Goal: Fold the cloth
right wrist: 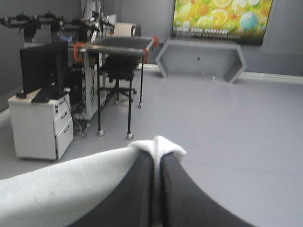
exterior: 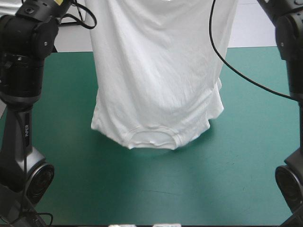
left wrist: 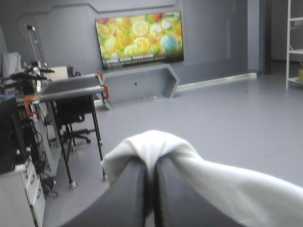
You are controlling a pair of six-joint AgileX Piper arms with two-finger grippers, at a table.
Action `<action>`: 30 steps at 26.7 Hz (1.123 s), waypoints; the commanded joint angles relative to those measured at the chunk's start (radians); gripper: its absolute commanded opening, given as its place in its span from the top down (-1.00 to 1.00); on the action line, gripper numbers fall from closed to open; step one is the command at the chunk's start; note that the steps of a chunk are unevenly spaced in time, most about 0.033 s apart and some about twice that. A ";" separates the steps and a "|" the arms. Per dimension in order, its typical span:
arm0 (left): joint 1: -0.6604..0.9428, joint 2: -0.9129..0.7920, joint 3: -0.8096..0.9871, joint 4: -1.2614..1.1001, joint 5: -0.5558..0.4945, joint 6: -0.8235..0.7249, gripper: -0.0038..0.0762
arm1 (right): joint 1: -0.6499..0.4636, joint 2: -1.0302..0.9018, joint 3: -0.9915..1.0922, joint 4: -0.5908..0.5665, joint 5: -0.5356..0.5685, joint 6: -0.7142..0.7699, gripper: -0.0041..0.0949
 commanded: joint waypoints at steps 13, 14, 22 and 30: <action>0.141 0.116 -0.017 -0.096 -0.085 -0.071 0.93 | -0.004 0.133 -0.024 -0.062 -0.067 0.050 0.95; 0.141 0.138 -0.017 -0.096 -0.044 -0.071 0.93 | -0.004 0.158 -0.024 -0.039 -0.038 0.050 0.95; 0.141 0.304 -0.017 -0.087 0.221 -0.071 0.93 | -0.004 0.337 -0.024 0.052 0.138 0.050 0.95; 0.147 0.445 -0.017 -0.115 0.365 -0.077 0.93 | -0.053 0.504 -0.024 0.151 0.307 0.047 0.95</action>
